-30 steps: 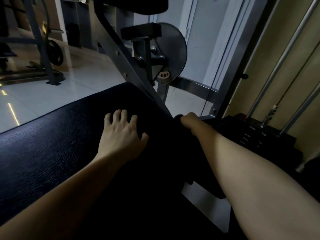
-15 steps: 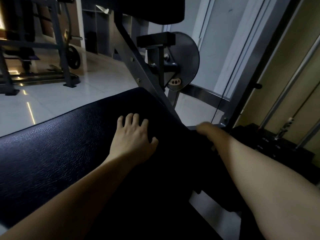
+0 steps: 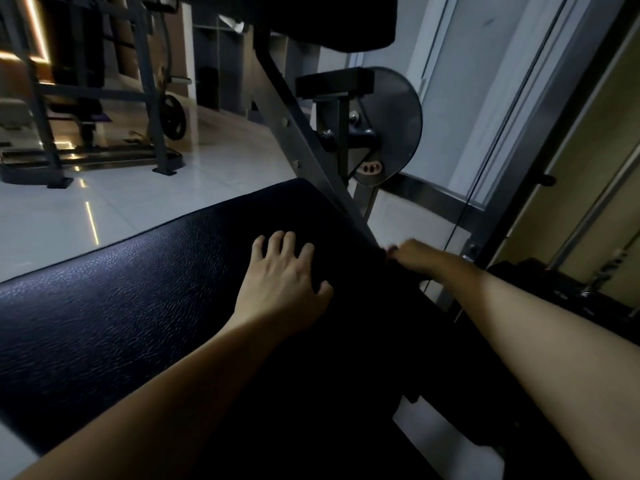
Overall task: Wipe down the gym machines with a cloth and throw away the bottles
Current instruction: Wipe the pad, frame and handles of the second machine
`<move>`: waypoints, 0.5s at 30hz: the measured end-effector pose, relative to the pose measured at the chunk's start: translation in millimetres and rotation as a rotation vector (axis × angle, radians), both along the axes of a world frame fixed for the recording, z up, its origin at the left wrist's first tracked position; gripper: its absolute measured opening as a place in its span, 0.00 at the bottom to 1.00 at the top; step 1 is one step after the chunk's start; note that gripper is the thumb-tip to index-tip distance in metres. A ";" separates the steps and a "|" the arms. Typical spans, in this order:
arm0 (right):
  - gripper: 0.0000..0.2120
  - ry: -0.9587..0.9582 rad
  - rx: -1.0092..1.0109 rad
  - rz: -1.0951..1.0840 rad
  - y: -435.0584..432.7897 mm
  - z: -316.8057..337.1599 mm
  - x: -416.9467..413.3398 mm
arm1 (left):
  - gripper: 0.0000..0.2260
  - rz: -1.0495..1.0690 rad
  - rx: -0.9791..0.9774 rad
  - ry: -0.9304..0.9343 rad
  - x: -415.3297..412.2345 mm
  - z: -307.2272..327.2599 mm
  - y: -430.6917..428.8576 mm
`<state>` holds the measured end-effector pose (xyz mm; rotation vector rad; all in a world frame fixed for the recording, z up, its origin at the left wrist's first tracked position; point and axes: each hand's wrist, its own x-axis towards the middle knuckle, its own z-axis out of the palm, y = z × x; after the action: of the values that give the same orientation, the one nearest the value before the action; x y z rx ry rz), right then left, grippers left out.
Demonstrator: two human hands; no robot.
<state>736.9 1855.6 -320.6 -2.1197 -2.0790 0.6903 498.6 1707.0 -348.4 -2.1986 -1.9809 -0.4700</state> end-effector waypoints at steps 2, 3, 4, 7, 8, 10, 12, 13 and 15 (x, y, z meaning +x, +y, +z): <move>0.26 -0.114 -0.164 0.006 -4.9 -1.8 19.3 | 0.30 0.001 0.004 -0.005 1.1 1.2 -1.0; 0.24 -0.131 -0.187 -0.004 -3.8 -1.5 19.5 | 0.30 0.002 0.003 -0.008 1.7 1.5 -1.8; 0.20 -0.098 -0.167 -0.012 -0.7 -0.2 13.9 | 0.30 0.001 0.004 -0.009 2.3 2.3 -2.0; 0.12 0.095 0.031 -0.091 9.5 6.6 -25.7 | 0.31 -0.005 0.003 0.001 2.5 2.9 -0.3; 0.12 0.171 0.118 -0.117 17.3 9.9 -40.6 | 0.32 -0.005 0.007 0.010 2.7 3.1 -0.4; 0.14 0.322 0.227 -0.122 40.5 17.4 -72.3 | 0.33 0.004 0.004 0.021 3.0 1.3 -0.6; 0.19 0.496 0.289 -0.074 58.8 26.3 -107.5 | 0.33 0.007 0.012 0.031 2.0 0.2 1.8; 0.18 0.547 0.308 -0.049 65.2 29.6 -123.3 | 0.32 0.010 0.019 0.033 1.4 -0.2 2.5; 0.15 0.557 0.334 -0.003 74.0 31.8 -143.1 | 0.31 0.006 0.030 0.043 1.4 -0.5 5.2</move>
<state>593.9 1929.5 -288.8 -1.5311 -1.7367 0.7596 500.0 1712.2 -348.9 -2.1657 -1.9456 -0.4443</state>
